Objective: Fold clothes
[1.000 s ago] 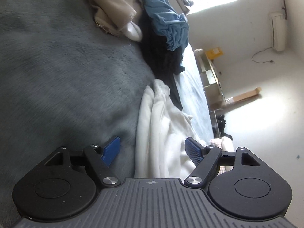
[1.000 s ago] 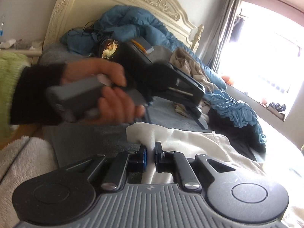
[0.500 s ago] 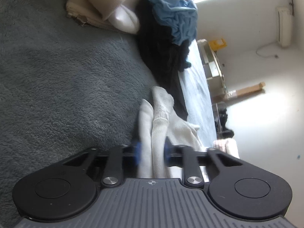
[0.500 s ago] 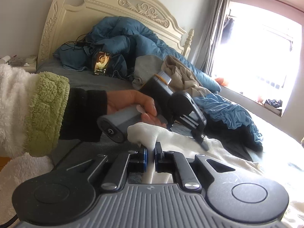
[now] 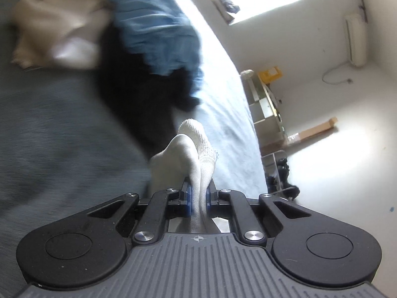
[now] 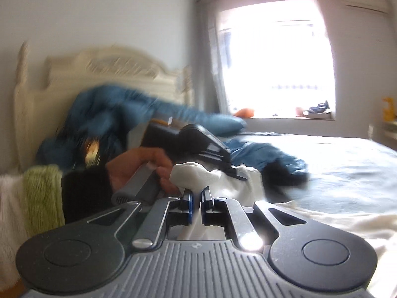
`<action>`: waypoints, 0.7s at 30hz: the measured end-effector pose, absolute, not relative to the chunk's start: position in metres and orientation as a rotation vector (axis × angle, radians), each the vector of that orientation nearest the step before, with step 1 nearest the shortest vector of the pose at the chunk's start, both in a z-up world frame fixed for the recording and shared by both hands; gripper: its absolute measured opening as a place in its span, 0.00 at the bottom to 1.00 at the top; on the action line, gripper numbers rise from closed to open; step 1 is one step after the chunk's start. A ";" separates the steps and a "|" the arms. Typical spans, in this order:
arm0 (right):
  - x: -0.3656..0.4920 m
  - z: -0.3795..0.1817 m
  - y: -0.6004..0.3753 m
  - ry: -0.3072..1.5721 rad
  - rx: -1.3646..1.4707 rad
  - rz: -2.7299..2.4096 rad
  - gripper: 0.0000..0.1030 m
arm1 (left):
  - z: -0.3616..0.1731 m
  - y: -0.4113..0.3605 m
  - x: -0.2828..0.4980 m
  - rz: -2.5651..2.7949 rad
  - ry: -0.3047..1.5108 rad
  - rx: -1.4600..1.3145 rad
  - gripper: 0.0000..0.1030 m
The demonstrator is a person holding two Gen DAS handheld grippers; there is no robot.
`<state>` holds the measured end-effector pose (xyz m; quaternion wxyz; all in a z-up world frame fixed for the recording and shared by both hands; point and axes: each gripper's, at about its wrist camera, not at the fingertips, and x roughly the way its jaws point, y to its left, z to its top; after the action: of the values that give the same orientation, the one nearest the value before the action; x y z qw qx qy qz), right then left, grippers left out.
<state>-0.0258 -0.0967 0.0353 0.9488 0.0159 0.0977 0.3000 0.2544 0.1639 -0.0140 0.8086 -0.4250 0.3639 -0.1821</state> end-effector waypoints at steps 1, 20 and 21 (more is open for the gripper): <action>-0.028 0.038 -0.109 0.182 0.058 0.587 0.06 | -0.007 0.151 0.256 -0.396 0.776 -0.881 0.08; -0.045 -0.009 -0.360 0.122 0.545 0.170 0.04 | -0.025 -0.142 0.295 -0.422 0.966 -0.470 0.08; -0.044 -0.018 -0.372 0.143 0.601 0.180 0.06 | -0.030 -0.147 0.295 -0.410 0.975 -0.448 0.08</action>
<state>-0.0442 -0.3723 -0.0175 0.9487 0.2952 0.0705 0.0884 0.2945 -0.1474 -0.0301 0.8396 -0.2121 0.4610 -0.1940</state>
